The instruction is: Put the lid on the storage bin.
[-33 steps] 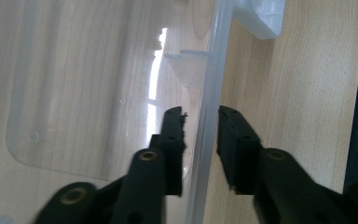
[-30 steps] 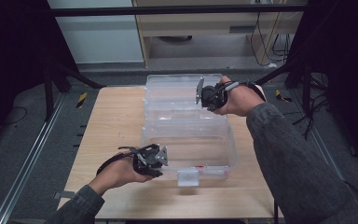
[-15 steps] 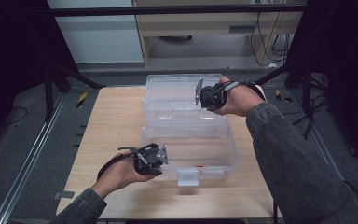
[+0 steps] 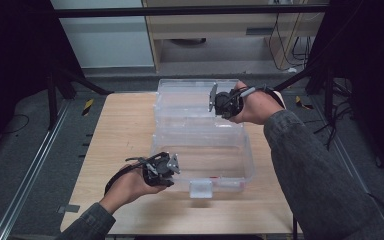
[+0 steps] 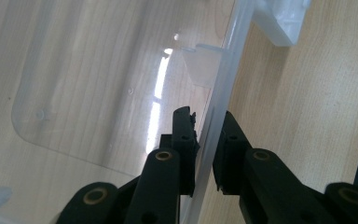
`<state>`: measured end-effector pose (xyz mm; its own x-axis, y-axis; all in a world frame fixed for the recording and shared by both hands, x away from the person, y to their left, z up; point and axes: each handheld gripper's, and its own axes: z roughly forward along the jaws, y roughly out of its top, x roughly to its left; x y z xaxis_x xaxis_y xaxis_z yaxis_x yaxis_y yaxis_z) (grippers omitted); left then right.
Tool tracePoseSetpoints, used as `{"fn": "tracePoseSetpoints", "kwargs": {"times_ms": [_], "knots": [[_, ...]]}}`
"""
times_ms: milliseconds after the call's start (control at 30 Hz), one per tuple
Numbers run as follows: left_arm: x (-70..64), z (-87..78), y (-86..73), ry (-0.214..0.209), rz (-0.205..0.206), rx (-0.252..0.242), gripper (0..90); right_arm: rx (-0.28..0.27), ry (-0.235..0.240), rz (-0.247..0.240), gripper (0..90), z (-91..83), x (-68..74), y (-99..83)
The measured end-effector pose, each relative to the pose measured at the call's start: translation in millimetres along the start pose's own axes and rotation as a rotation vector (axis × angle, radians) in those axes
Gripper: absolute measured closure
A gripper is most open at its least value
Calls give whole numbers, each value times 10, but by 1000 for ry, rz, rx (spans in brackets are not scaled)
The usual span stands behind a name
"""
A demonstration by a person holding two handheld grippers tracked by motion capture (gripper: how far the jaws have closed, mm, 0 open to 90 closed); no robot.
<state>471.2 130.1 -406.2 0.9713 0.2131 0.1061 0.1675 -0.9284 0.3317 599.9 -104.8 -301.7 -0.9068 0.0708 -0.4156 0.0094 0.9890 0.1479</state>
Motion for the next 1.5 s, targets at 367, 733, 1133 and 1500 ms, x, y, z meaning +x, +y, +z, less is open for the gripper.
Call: {"fn": "tracePoseSetpoints", "kwargs": {"times_ms": [367, 733, 1133, 1500], "knots": [[0, 18, 28, 33, -34, -5, 786, -3, -3, 8, 844, 3, -35, -6], [-2, 24, 37, 47, -37, -1, 775, -37, 7, 11, 862, -143, 101, 13], [-9, 35, 33, 54, -43, -11, 769, -72, -10, 4, 863, -247, 279, -18], [-18, 39, 38, 53, -49, -5, 761, -77, -31, -20, 862, -324, 459, -17]]}}
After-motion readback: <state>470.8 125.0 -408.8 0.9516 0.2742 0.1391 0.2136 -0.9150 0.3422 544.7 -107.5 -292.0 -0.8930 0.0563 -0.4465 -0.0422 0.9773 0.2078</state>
